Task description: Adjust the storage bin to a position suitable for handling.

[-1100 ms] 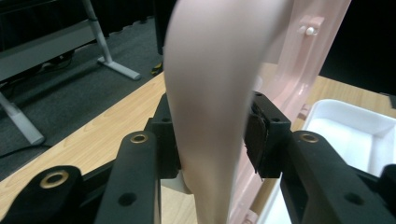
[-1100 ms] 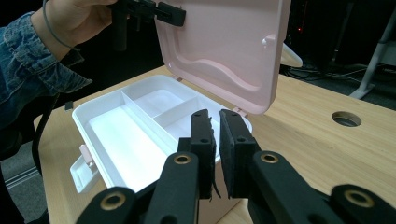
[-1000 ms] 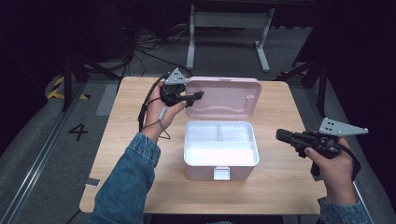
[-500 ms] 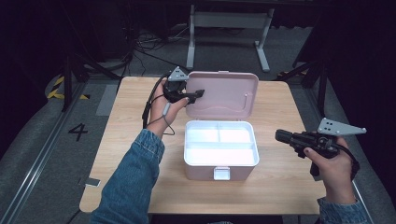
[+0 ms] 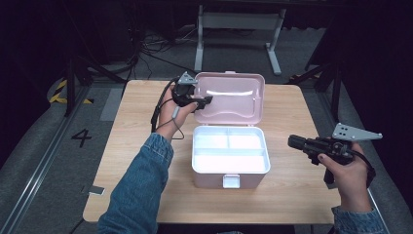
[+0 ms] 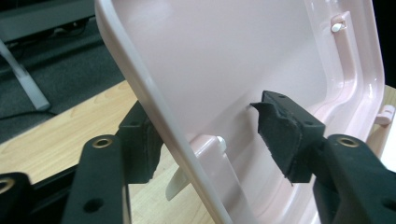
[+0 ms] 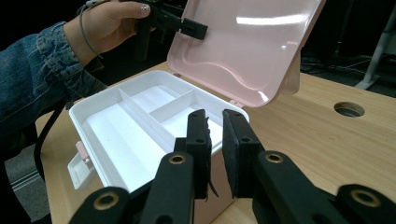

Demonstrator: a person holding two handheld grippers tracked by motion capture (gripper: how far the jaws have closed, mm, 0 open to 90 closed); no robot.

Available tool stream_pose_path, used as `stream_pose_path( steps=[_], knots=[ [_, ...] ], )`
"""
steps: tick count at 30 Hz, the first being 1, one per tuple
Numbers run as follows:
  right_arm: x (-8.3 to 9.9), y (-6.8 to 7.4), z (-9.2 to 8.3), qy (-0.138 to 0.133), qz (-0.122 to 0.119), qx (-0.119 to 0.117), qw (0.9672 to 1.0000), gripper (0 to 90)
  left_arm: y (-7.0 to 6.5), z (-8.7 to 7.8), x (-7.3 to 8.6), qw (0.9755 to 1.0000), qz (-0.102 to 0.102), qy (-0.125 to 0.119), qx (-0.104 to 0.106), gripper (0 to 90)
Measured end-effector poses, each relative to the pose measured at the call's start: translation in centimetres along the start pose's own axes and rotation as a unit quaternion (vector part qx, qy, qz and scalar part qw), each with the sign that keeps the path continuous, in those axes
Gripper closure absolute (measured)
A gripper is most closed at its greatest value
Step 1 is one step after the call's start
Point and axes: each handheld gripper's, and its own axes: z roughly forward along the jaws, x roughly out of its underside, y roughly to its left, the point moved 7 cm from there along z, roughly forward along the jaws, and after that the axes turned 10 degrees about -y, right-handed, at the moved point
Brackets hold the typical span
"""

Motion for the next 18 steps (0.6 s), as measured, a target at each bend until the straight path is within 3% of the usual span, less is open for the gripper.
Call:
stream_pose_path(
  steps=[10,18],
  knots=[
    [0.0,0.0,-0.1,-0.003,0.007,-0.006,1.0000,80.9,0.5,0.2,0.8,0.9992,-0.027,0.027,-0.012,33.2],
    [-0.1,0.2,0.0,-0.004,0.009,-0.008,0.9999,80.5,0.9,0.5,1.9,0.9982,-0.034,0.047,-0.017,32.7]
  ],
)
